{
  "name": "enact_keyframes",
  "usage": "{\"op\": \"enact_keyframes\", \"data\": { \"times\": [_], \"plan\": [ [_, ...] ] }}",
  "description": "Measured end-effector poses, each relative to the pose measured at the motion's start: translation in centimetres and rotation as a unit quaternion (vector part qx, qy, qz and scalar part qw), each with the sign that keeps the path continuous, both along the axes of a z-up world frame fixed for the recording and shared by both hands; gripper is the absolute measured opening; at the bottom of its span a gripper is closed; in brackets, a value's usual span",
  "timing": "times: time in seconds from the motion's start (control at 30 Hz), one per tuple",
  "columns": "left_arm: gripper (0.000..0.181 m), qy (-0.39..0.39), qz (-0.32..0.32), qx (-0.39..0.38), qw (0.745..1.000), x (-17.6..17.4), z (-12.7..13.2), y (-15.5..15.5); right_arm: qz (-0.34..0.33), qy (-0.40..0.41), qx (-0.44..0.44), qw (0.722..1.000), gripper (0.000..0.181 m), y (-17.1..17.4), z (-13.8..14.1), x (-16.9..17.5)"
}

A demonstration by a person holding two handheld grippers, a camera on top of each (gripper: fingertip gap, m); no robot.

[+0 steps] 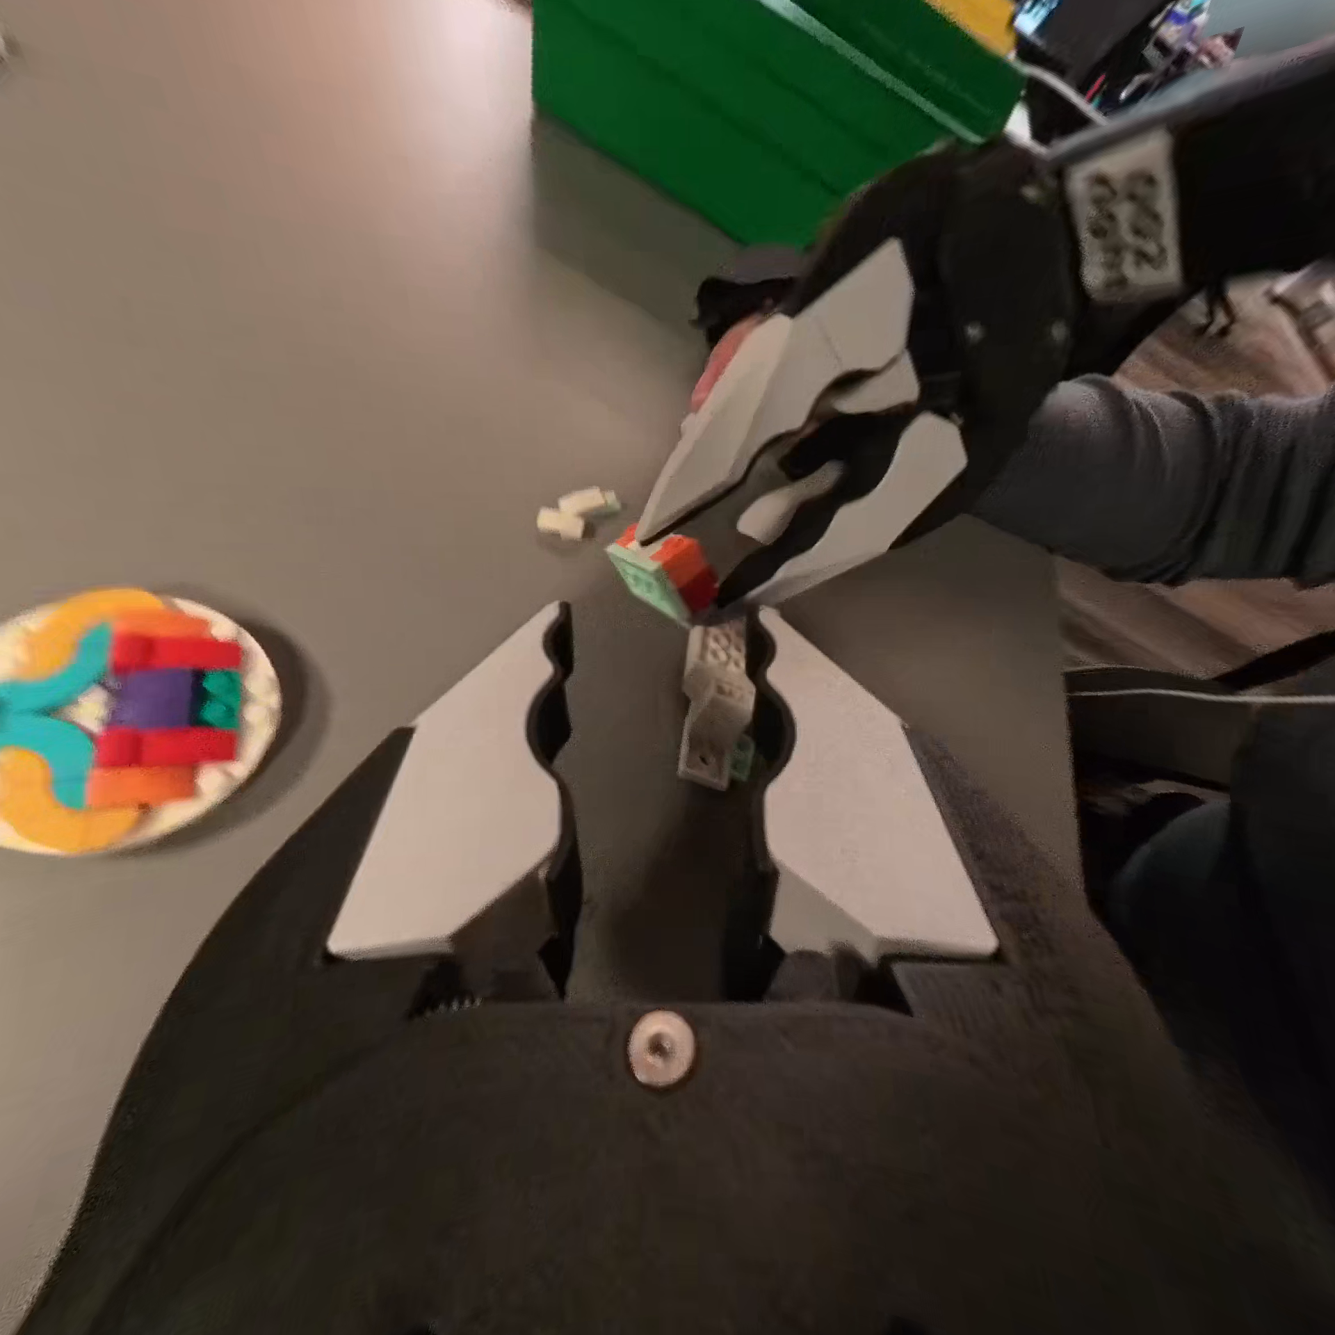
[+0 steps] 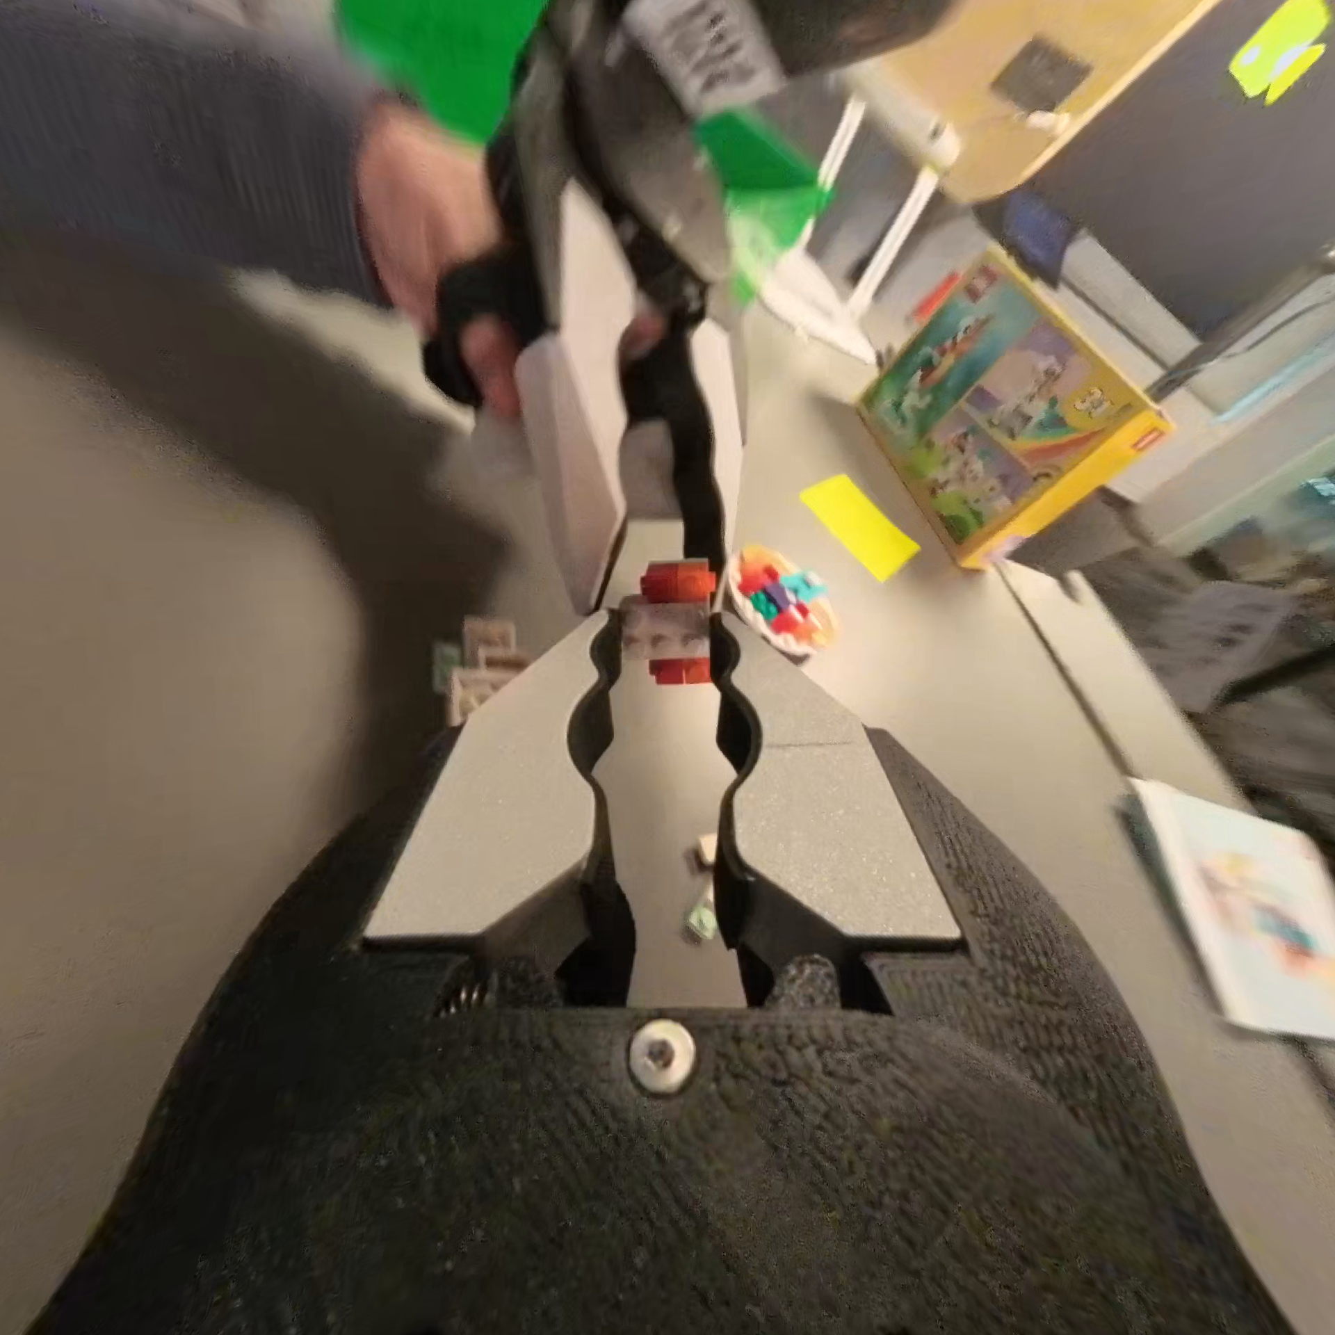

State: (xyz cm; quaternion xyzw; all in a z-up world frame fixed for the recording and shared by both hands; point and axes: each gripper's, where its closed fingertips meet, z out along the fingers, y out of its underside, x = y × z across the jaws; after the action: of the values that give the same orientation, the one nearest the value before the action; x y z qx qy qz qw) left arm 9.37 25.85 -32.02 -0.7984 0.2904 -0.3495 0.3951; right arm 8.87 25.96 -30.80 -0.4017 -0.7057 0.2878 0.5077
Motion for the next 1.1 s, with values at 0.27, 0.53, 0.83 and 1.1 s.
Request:
{"op": "enact_keyframes", "data": {
  "times": [0.27,0.53,0.83,1.1],
  "plan": [
    [0.018,-0.051,-0.029,0.178,0.982,1.4,4.8,-0.7,0.117,0.105,-0.292,0.944,0.022,-1.2,4.6,1.6],
    [0.023,-0.143,-0.05,0.15,0.977,1.8,6.2,-1.3,0.157,0.107,-0.34,0.921,0.021,-1.8,5.1,2.1],
    [0.014,-0.134,-0.022,0.156,0.978,1.5,6.3,-0.8,0.118,0.107,-0.368,0.916,0.022,-0.7,4.8,1.6],
    [0.014,-0.058,0.116,0.196,0.972,0.4,5.6,2.3,-0.029,0.104,-0.325,0.94,0.021,1.9,3.7,0.2]
  ]
}}
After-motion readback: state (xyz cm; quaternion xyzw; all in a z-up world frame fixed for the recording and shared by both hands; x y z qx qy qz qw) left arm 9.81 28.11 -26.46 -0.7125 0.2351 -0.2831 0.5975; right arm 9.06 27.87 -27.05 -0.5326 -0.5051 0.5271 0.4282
